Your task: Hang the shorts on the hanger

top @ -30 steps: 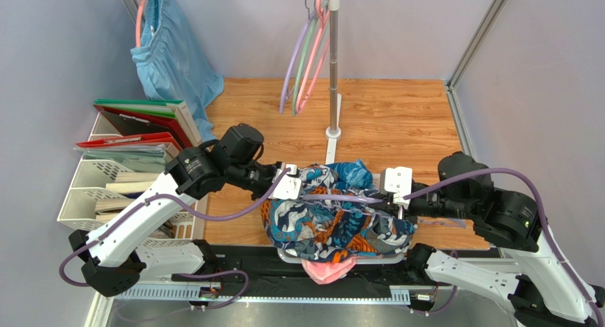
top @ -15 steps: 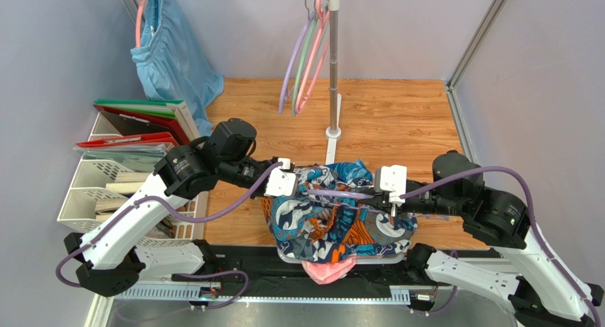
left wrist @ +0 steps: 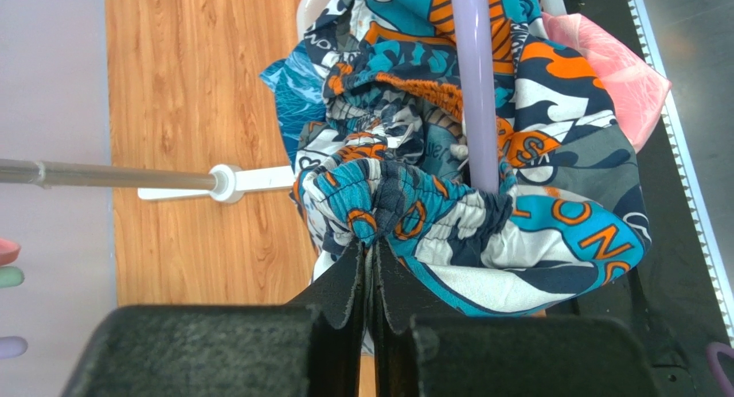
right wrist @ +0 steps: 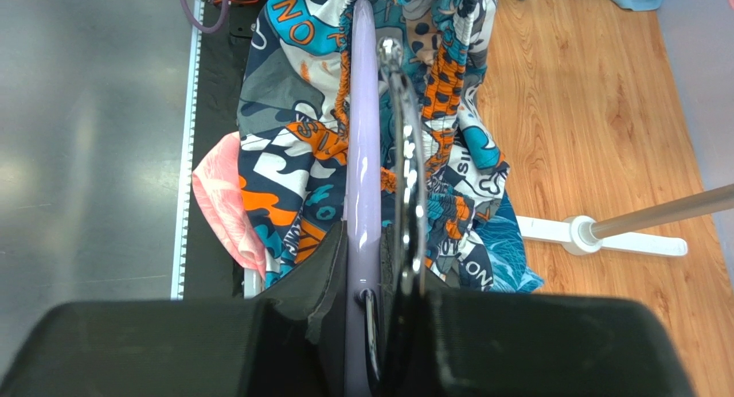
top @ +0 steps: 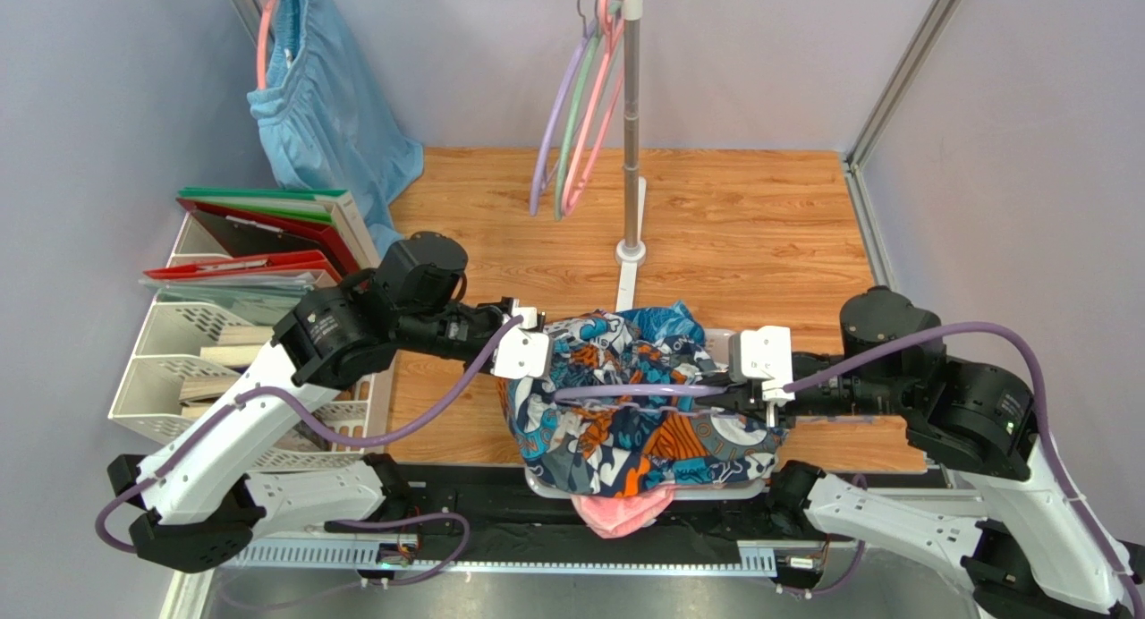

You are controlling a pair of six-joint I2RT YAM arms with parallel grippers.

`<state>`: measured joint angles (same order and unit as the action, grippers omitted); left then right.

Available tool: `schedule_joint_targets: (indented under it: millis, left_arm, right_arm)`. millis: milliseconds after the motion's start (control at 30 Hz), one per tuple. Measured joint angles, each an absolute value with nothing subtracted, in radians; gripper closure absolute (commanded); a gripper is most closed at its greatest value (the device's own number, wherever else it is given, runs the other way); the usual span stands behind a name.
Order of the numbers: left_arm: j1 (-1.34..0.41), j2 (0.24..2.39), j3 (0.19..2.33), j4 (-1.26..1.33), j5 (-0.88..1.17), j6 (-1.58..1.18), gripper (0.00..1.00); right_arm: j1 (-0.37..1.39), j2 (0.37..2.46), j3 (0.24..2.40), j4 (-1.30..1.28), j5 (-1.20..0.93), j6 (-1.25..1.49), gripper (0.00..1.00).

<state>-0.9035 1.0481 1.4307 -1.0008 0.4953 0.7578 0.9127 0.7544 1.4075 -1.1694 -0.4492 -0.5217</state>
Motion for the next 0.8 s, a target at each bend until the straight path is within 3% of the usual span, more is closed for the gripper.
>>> schedule_joint_targets:
  millis: [467, 800]
  left_arm:
    - [-0.904, 1.032, 1.457, -1.031, 0.606, 0.776, 0.94]
    - [-0.924, 1.095, 1.507, -1.039, 0.609, 0.764, 0.77]
  right_arm:
    - [0.913, 0.820, 1.354, -1.056, -0.426, -0.487, 1.00]
    - [0.913, 0.810, 1.357, -1.009, -0.446, -0.463, 1.00]
